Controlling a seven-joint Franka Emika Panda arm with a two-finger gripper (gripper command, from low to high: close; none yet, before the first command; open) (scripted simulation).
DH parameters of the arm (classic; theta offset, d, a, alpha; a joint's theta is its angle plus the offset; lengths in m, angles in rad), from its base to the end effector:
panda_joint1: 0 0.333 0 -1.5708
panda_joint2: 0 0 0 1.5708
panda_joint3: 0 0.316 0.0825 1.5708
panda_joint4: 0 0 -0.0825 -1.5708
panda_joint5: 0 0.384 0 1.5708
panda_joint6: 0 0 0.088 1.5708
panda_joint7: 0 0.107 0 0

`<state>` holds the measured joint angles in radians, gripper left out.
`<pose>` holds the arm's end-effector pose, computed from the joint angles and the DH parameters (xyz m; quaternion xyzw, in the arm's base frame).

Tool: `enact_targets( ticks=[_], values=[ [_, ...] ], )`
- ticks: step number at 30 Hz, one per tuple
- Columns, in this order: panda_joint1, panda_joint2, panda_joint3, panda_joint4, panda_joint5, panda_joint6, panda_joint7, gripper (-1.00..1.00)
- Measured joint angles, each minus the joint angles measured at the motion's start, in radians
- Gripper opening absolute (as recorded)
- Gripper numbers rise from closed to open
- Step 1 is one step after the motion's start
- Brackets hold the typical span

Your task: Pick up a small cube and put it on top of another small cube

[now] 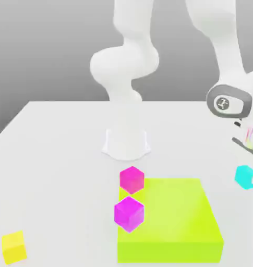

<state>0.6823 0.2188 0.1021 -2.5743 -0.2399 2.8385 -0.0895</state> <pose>0.3078 0.3277 0.1882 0.8524 0.5216 0.0322 0.0175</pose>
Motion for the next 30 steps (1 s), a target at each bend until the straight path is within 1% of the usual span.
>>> enact_targets(
  ticks=[7, 12, 20, 23, 28, 30],
  values=[
    [-0.082, 0.059, -0.176, 0.113, -0.155, 0.007, -0.053, -1.00],
    [-0.236, 0.066, -0.291, 0.173, -0.103, -0.042, -0.090, -1.00],
    [-0.456, 0.049, -0.450, 0.231, -0.012, -0.109, -0.130, -1.00],
    [-0.551, 0.047, -0.489, 0.250, 0.084, -0.148, -0.145, -1.00],
    [-0.719, 0.049, -0.517, 0.266, 0.351, -0.258, -0.144, -1.00],
    [-0.760, 0.070, -0.509, 0.267, 0.429, -0.265, -0.150, -1.00]
  ],
)
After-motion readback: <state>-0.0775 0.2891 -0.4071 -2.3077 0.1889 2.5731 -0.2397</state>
